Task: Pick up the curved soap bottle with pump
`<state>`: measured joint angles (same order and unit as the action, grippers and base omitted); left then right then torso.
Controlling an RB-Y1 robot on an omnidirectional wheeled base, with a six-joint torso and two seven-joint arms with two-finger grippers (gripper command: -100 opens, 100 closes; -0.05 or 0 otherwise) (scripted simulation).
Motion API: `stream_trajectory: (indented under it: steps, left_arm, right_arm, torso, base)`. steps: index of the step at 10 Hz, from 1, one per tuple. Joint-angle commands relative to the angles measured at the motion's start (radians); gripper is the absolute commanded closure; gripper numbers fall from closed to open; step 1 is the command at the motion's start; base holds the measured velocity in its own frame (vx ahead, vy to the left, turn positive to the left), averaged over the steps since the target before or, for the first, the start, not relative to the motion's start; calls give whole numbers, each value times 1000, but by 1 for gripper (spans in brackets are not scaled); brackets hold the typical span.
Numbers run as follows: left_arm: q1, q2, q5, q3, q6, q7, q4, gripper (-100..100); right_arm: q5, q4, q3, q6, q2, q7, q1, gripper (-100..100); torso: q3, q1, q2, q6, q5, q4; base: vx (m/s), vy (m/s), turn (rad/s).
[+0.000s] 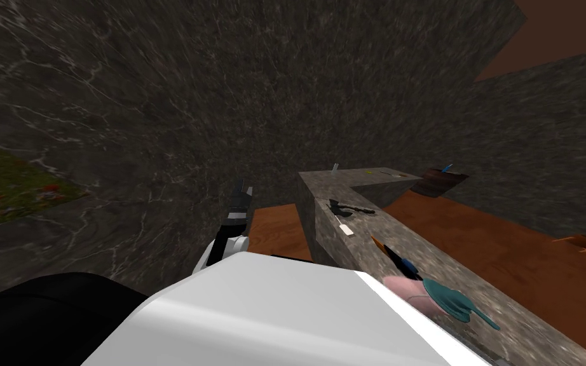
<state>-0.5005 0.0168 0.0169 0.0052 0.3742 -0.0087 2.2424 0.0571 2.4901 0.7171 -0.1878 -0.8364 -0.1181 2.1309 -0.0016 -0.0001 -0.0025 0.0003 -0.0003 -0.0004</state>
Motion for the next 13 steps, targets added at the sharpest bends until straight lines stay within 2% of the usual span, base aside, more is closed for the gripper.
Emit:
stream_trajectory:
  steps: [1, 2, 3, 6, 7, 8, 9, 10, 13]
  left_arm:
    - [0, 0, 0, 0, 0, 0, 0, 0]
    - [0, 0, 0, 0, 0, 0, 0, 0]
    - [0, 0, 0, 0, 0, 0, 0, 0]
    - [0, 0, 0, 0, 0, 0, 0, 0]
    - [0, 0, 0, 0, 0, 0, 0, 0]
    - [0, 0, 0, 0, 0, 0, 0, 0]
    - [0, 0, 0, 0, 0, 0, 0, 0]
    - [0, 0, 0, 0, 0, 0, 0, 0]
    - [0, 0, 0, 0, 0, 0, 0, 0]
  right_arm:
    - [0, 19, 21, 14, -6, -7, 50, -100]
    - [-1, 32, 35, 21, -10, -9, 84, -100]
    - [-1, 32, 35, 21, -10, -9, 98, -100]
    - [-4, 66, 65, 34, -16, -14, 196, -100]
    - [-5, 72, 70, 36, -16, -15, 213, -100]
    - [-4, 67, 66, 32, -14, -15, 201, -100]
    - [-4, 68, 68, 32, -14, -15, 204, 0]
    - [1, 41, 41, 37, -29, -18, 172, -100]
    - [11, -4, -4, 46, -55, -23, 120, -100]
  torso:
    - [0, 0, 0, 0, 0, 0]
    - [0, -1, -1, 0, 0, 0]
    - [-1, -2, -2, 0, 0, 0]
    - [-1, 0, -1, 0, 0, 0]
    - [-1, -1, -2, 0, 0, 0]
    - [-2, -1, -3, 0, 0, -1]
    - [0, 0, 0, 0, 0, 0]
    - [1, 1, 2, 0, 0, 1]
    - [0, -1, 0, -1, -7, 0]
  base:
    - [62, -39, 98]
    - [72, -55, 103]
    - [53, -35, 35]
    - [69, -34, 70]
    - [90, -47, 45]
    - [40, -21, 10]
    - [7, -4, 1]
    - [18, 15, 38]
    - [29, 17, 32]
